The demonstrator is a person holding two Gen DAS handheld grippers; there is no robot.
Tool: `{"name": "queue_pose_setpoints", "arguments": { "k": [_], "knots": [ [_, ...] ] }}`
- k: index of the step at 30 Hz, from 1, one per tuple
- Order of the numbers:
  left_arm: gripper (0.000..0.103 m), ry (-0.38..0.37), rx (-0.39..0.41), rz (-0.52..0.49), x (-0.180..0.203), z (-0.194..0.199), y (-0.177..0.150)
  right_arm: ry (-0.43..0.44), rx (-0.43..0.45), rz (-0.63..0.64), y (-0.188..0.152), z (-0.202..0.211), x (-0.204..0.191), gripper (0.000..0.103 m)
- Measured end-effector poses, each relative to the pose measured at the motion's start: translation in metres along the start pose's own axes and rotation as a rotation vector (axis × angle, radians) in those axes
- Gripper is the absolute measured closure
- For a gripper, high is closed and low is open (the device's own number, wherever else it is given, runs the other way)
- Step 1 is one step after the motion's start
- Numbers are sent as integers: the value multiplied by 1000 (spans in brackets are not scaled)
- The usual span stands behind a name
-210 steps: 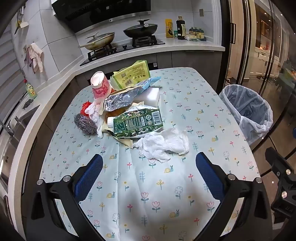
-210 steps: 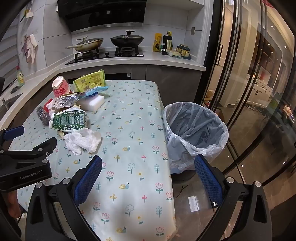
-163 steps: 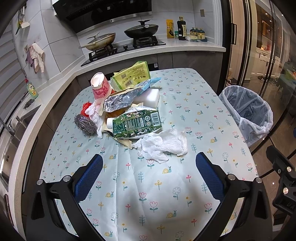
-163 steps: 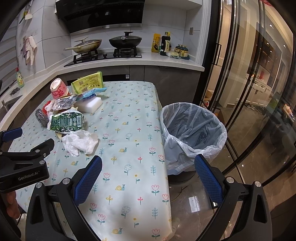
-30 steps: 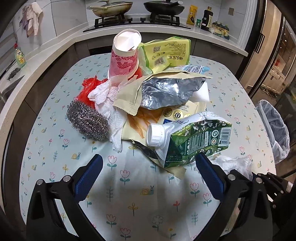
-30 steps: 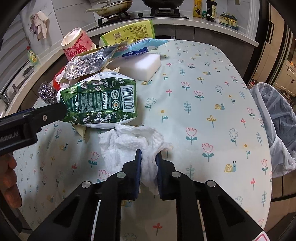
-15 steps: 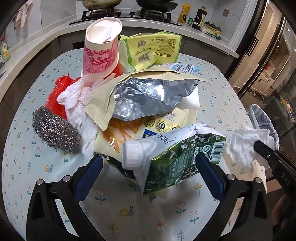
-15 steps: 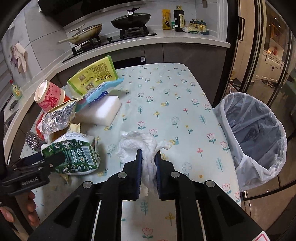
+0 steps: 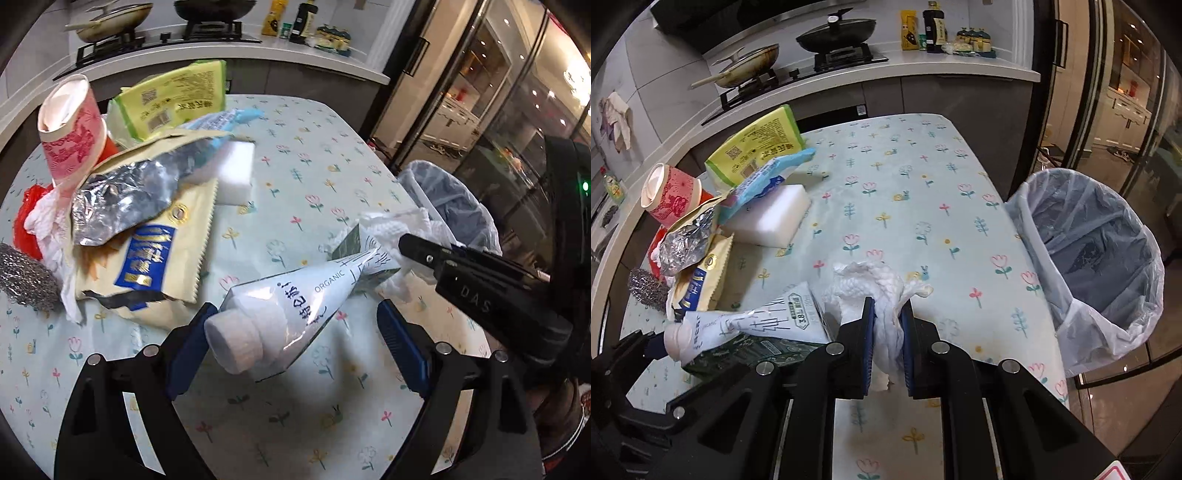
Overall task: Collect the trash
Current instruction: 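Grasp the green milk carton with the left gripper while the right gripper holds the towel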
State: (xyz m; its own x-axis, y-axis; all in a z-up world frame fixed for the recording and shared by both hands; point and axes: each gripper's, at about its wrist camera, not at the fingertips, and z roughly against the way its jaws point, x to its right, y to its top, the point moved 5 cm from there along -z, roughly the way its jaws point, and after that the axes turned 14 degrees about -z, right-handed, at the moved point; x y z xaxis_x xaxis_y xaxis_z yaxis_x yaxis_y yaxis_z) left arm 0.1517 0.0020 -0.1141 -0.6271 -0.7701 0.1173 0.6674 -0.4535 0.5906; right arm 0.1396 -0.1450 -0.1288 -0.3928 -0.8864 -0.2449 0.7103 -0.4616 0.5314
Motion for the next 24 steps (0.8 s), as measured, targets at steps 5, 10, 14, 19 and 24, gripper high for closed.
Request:
{"name": "queue_pose_setpoints", "arguments": {
  "k": [5, 10, 14, 19, 24],
  "knots": [
    [20, -49, -58, -33, 16, -7, -20, -16, -9, -22, -10, 6, 19, 90],
    [19, 8, -82, -45, 10, -13, -31, -8, -24, -29, -16, 4, 23, 90],
    [16, -60, -73, 35, 3, -1, -33, 2, -20, -29, -18, 8, 22, 90],
    [12, -87, -58, 89, 2, 18, -39, 8, -6, -39, -14, 12, 26, 90],
    [12, -58, -91, 162, 2, 11, -45, 25, -12, -27, -12, 8, 19, 90]
  ]
}}
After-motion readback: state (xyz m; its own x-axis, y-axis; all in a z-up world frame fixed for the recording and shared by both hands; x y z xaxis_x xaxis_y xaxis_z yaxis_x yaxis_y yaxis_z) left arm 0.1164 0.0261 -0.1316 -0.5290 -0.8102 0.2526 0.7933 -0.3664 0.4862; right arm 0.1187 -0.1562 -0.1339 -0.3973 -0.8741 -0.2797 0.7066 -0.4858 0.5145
